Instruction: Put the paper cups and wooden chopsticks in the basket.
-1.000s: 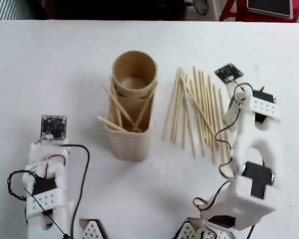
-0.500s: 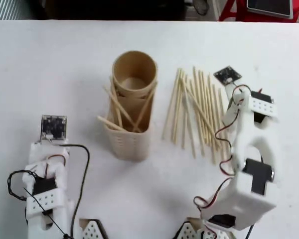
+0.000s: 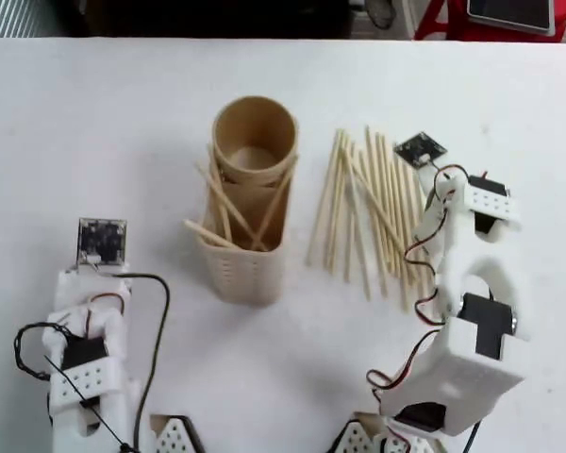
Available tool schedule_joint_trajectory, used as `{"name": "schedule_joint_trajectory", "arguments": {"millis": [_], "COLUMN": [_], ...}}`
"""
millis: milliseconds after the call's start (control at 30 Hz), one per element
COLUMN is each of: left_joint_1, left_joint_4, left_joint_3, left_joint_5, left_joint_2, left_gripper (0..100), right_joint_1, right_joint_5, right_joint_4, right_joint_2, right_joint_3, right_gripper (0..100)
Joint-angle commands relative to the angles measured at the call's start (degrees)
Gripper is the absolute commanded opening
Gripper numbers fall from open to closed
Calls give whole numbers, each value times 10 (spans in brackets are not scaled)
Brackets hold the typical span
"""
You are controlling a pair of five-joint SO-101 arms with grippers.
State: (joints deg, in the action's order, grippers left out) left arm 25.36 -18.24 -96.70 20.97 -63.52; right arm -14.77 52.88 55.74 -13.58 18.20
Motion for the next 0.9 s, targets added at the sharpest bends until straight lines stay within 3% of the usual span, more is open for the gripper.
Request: {"name": "schedule_joint_trajectory", "arguments": {"millis": [0, 333, 567, 867], "left_joint_1": [5, 5, 5, 5], "left_joint_4": [-1, -1, -1, -1], "left_joint_3": [1, 1, 1, 1], "left_joint_5": [7, 7, 7, 7], "left_joint_2": [-9, -9, -9, -9], "left_gripper": [98, 98, 98, 98], "right_joint_1": [7, 15, 51, 20], "right_joint_5": [1, 0, -23, -23], "right_joint_4": [-10, -27, 41, -11], "right_joint_2": [-7, 0, 87, 7], "right_joint_3": [-5, -7, -2, -6], "right_gripper": [202, 201, 201, 201]}}
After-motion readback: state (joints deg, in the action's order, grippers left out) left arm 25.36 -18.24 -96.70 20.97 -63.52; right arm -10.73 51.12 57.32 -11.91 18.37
